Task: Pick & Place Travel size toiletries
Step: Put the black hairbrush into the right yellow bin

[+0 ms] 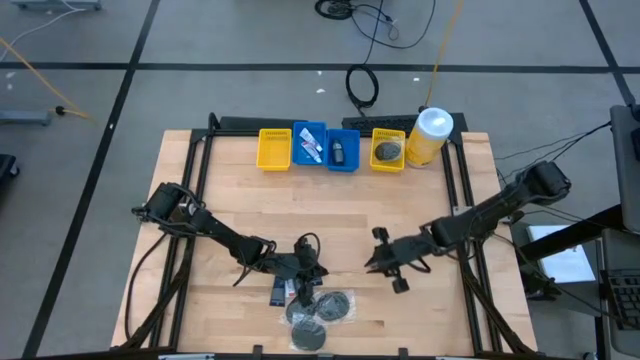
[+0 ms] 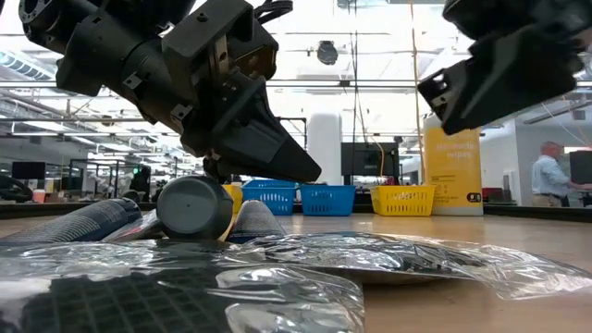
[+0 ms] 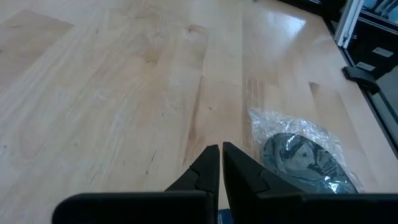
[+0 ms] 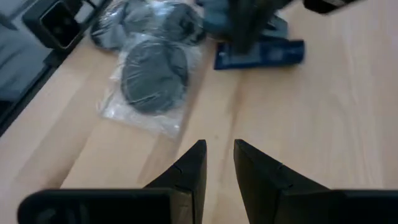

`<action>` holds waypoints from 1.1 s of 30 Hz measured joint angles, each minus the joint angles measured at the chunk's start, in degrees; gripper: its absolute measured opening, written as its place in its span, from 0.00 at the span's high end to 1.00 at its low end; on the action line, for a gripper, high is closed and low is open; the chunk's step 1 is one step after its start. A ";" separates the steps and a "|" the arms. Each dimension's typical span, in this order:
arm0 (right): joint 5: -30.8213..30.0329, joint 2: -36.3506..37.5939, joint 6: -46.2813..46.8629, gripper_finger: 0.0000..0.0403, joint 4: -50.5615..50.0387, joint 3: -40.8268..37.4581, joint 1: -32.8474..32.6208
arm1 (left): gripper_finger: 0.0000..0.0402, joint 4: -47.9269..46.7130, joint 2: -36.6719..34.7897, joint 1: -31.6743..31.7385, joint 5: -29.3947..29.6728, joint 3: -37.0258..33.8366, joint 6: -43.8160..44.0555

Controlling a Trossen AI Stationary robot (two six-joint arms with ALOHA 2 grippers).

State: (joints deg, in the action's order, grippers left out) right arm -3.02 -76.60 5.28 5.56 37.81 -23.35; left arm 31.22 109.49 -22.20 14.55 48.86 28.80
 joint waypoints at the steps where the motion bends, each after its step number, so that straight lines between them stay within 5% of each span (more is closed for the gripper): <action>1: -0.13 -0.40 -0.10 0.81 1.83 -0.52 -0.84 | 0.95 -0.01 0.00 0.00 -0.01 0.00 0.00; 19: -3.89 -19.28 -12.50 0.81 24.47 -0.93 -10.54 | 0.95 0.53 0.00 -0.04 -2.46 0.00 1.81; 33: -7.71 -26.99 -14.81 0.81 26.43 1.40 -12.40 | 0.95 1.08 0.00 -0.44 -6.24 0.00 3.36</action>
State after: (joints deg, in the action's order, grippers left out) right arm -10.74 -103.59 -9.53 31.99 39.22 -35.75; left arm 32.30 109.49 -22.64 8.31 48.86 32.16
